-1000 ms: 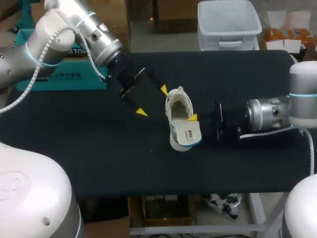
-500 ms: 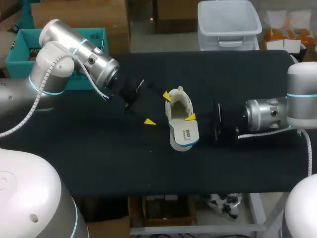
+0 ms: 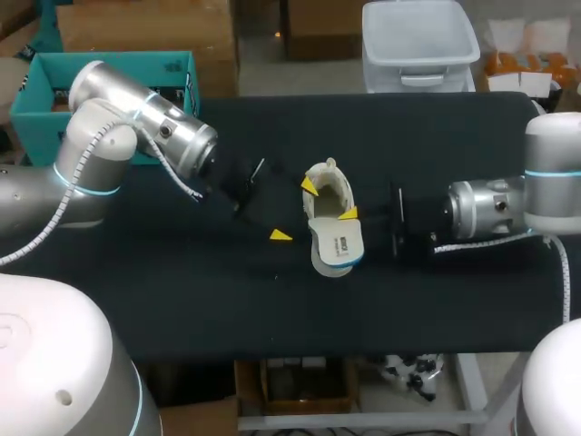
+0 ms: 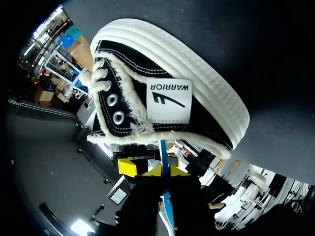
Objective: Open the shoe tongue, take the insole out of the shoe, put the insole back into the shoe, and pack the shoe into the shoebox
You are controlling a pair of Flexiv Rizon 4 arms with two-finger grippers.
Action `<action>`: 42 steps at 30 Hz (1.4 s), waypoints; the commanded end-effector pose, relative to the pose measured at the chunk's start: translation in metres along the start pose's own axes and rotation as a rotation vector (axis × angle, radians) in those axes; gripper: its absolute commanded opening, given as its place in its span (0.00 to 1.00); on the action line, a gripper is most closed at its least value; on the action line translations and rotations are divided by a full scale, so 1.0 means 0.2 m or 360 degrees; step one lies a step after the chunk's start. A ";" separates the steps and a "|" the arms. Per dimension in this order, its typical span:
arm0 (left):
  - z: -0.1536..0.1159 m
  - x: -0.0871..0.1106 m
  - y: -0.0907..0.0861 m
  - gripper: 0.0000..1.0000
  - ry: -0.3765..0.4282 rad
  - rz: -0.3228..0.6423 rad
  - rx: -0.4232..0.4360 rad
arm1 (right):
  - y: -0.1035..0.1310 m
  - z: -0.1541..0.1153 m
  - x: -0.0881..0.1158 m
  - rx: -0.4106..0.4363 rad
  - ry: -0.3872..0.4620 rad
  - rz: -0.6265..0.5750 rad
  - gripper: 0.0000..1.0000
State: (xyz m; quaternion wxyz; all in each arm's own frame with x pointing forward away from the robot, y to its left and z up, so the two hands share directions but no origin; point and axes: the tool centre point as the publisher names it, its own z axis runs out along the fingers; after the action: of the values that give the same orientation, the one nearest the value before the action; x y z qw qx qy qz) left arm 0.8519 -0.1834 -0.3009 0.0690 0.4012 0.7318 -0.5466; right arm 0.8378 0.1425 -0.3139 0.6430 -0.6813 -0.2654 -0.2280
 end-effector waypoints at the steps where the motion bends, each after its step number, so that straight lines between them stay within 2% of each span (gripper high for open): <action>1: 0.07 0.03 0.01 0.70 -0.0237 0.0013 0.0025 | 0.01 0.00 0.00 0.0003 0.0003 0.0004 0.00; 3: 0.09 0.03 0.02 0.51 -0.0280 0.0014 0.0042 | 0.01 0.00 0.00 0.0001 0.0006 0.0004 0.00; 5: 0.09 0.03 0.03 0.42 -0.0314 0.0008 0.0066 | 0.02 0.01 0.00 0.0001 0.0009 0.0005 0.00; 7: 0.10 0.02 0.04 0.38 -0.0345 0.0011 0.0071 | 0.02 0.01 0.00 -0.0001 0.0008 0.0007 0.00; 14: 0.15 -0.02 0.04 0.32 -0.0371 0.0022 0.0091 | 0.05 0.00 -0.01 -0.0022 0.0019 0.0010 0.00; 20: 0.18 -0.05 0.05 0.35 -0.0358 0.0028 0.0087 | 0.08 0.00 -0.01 -0.0031 0.0037 0.0016 0.00; 25: 0.20 -0.06 0.07 0.31 -0.0356 0.0029 0.0051 | 0.09 -0.02 -0.01 -0.0041 0.0047 0.0019 0.00; 29: 0.21 -0.07 0.10 0.17 -0.0347 0.0016 0.0019 | 0.11 -0.03 -0.01 -0.0043 0.0056 0.0024 0.00; 32: 0.22 -0.07 0.12 0.00 -0.0342 0.0006 0.0002 | 0.12 -0.03 -0.01 -0.0043 0.0059 0.0029 0.00; 42: 0.24 -0.08 0.18 0.00 -0.0313 -0.0010 -0.0031 | 0.17 -0.03 -0.02 -0.0041 0.0059 0.0032 0.00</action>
State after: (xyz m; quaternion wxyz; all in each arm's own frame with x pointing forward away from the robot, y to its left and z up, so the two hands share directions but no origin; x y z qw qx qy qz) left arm 0.8684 -0.2269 -0.3344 0.1422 0.3429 0.7287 -0.5755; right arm 0.8548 0.1329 -0.3381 0.6364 -0.6924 -0.2420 -0.2389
